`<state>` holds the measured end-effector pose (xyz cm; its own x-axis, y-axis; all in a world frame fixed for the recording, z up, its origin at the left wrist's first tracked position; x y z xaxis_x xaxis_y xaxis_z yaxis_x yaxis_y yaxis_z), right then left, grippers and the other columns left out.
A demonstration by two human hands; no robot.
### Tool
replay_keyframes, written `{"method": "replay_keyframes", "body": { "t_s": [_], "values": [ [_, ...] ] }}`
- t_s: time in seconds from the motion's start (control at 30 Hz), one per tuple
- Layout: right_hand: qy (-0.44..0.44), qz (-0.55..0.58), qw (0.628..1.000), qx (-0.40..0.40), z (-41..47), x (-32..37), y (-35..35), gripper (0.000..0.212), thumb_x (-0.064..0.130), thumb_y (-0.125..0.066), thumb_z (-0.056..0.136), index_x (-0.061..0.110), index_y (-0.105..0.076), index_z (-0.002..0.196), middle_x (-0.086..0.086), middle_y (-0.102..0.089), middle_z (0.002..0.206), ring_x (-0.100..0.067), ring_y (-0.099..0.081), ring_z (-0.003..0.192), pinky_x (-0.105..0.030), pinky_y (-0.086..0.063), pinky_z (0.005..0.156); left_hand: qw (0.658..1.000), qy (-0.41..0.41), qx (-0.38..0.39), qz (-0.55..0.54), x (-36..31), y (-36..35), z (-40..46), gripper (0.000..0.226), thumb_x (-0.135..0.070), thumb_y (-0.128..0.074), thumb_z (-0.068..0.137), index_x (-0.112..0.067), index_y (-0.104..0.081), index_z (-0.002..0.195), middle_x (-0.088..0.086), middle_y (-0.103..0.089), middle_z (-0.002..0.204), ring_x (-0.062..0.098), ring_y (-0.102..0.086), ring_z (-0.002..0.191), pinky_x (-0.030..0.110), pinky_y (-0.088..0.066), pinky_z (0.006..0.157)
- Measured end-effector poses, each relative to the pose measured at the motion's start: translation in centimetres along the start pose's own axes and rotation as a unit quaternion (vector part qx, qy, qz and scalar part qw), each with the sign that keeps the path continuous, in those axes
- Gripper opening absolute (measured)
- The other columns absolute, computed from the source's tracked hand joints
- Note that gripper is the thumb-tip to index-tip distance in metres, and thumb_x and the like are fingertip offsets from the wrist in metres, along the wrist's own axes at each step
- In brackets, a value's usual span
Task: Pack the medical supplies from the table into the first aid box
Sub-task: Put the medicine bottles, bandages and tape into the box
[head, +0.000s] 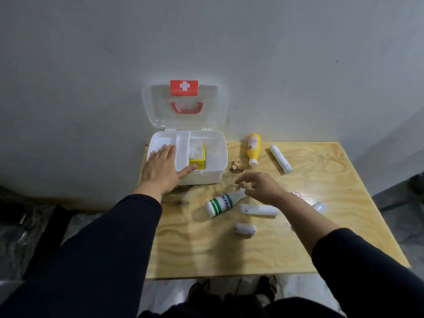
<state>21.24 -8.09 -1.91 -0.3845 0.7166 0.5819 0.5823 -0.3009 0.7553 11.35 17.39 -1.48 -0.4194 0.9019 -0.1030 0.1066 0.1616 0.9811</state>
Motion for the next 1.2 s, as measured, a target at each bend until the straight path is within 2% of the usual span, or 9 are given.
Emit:
{"method": "replay_keyframes", "body": {
  "t_s": [0.3,0.47,0.6,0.67,0.73,0.8,0.9,1.07,1.2],
  "values": [
    [-0.003,-0.005,1.000,0.014,0.3,-1.4,-1.0,0.033,0.000,-0.063,0.081,0.018,-0.069,0.108,-0.004,-0.069,0.115,-0.020,-0.060,0.107,-0.024,-0.044,0.085,1.000,0.001,0.014,0.012,0.2,-0.3,0.2,0.114,-0.084,-0.005,0.067,-0.010,-0.008,0.154,0.006,-0.011,0.163,0.020,-0.005,0.151,0.040,-0.006,0.123],
    [-0.043,0.167,0.985,-0.007,0.3,-1.2,1.1,0.033,0.000,-0.061,0.085,0.020,-0.069,0.109,-0.007,-0.066,0.114,-0.018,-0.063,0.095,-0.036,-0.053,0.093,1.000,-0.001,0.011,0.011,0.1,-0.2,0.3,0.118,-0.086,-0.002,0.063,-0.010,-0.008,0.154,0.006,-0.011,0.163,0.020,-0.005,0.151,0.041,-0.006,0.123],
    [-0.050,0.304,0.950,-0.047,0.1,0.0,2.7,0.032,0.006,-0.060,0.090,0.035,-0.068,0.101,-0.014,-0.065,0.108,-0.024,-0.054,0.078,-0.041,-0.048,0.078,1.000,-0.001,0.013,0.005,0.1,0.0,0.2,0.117,-0.085,-0.004,0.064,-0.010,-0.007,0.154,0.006,-0.010,0.163,0.019,-0.004,0.151,0.040,-0.006,0.123],
    [-0.046,0.310,0.947,-0.073,0.7,0.8,3.9,0.031,0.010,-0.060,0.091,0.038,-0.068,0.101,-0.010,-0.066,0.115,-0.019,-0.060,0.083,-0.044,-0.053,0.087,1.000,-0.001,0.012,0.001,0.0,0.0,0.2,0.110,-0.083,-0.010,0.071,-0.010,-0.007,0.154,0.005,-0.010,0.163,0.019,-0.004,0.151,0.040,-0.006,0.123],
    [-0.033,0.305,0.946,-0.106,1.3,1.8,5.6,0.031,0.006,-0.059,0.090,0.027,-0.068,0.111,-0.008,-0.065,0.115,-0.017,-0.062,0.091,-0.043,-0.054,0.095,1.000,-0.003,0.015,0.001,0.0,0.1,0.2,0.108,-0.082,-0.013,0.073,-0.010,-0.007,0.154,0.005,-0.009,0.163,0.019,-0.004,0.151,0.041,-0.006,0.123],
    [-0.018,0.301,0.943,-0.143,1.8,3.0,7.7,0.031,0.002,-0.058,0.090,0.017,-0.067,0.116,-0.010,-0.065,0.116,-0.019,-0.062,0.097,-0.040,-0.054,0.095,1.000,-0.003,0.018,-0.002,0.0,0.2,0.2,0.107,-0.081,-0.015,0.075,-0.010,-0.006,0.154,0.005,-0.009,0.163,0.019,-0.004,0.151,0.041,-0.006,0.123],
    [0.010,0.303,0.935,-0.183,2.2,5.5,10.6,0.031,0.002,-0.057,0.090,0.015,-0.066,0.117,-0.007,-0.065,0.109,-0.022,-0.063,0.103,-0.040,-0.053,0.096,1.000,-0.001,0.018,-0.003,0.0,0.4,0.1,0.101,-0.078,-0.021,0.081,-0.010,-0.008,0.154,0.006,-0.011,0.163,0.020,-0.006,0.151,0.042,-0.008,0.123],
    [0.056,0.291,0.930,-0.216,4.2,9.7,11.3,0.030,0.004,-0.057,0.091,0.014,-0.065,0.118,-0.009,-0.066,0.110,-0.023,-0.063,0.099,-0.043,-0.055,0.093,1.000,0.012,0.007,-0.009,-0.6,1.5,-0.5,0.093,-0.073,-0.032,0.085,-0.011,-0.017,0.152,0.007,-0.026,0.156,0.029,-0.028,0.143,0.043,-0.020,0.119],
    [0.071,0.237,0.943,-0.221,6.1,11.2,8.8,0.029,0.006,-0.058,0.088,0.017,-0.067,0.114,-0.008,-0.069,0.109,-0.022,-0.067,0.096,-0.045,-0.055,0.091,1.000,0.004,0.015,-0.008,-0.8,1.7,-0.5,0.093,-0.073,-0.031,0.087,-0.009,-0.014,0.152,0.007,-0.020,0.159,0.024,-0.018,0.147,0.042,-0.012,0.121]
  ]
}}
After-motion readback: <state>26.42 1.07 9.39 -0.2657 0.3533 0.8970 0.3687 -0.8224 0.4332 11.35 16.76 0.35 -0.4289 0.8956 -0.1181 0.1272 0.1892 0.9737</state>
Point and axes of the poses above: each hand's wrist, its own z-axis towards the middle knuckle, its own y-axis out of the back of the hand, x = y × z, the point moved 1 cm from there along z, towards the middle knuckle
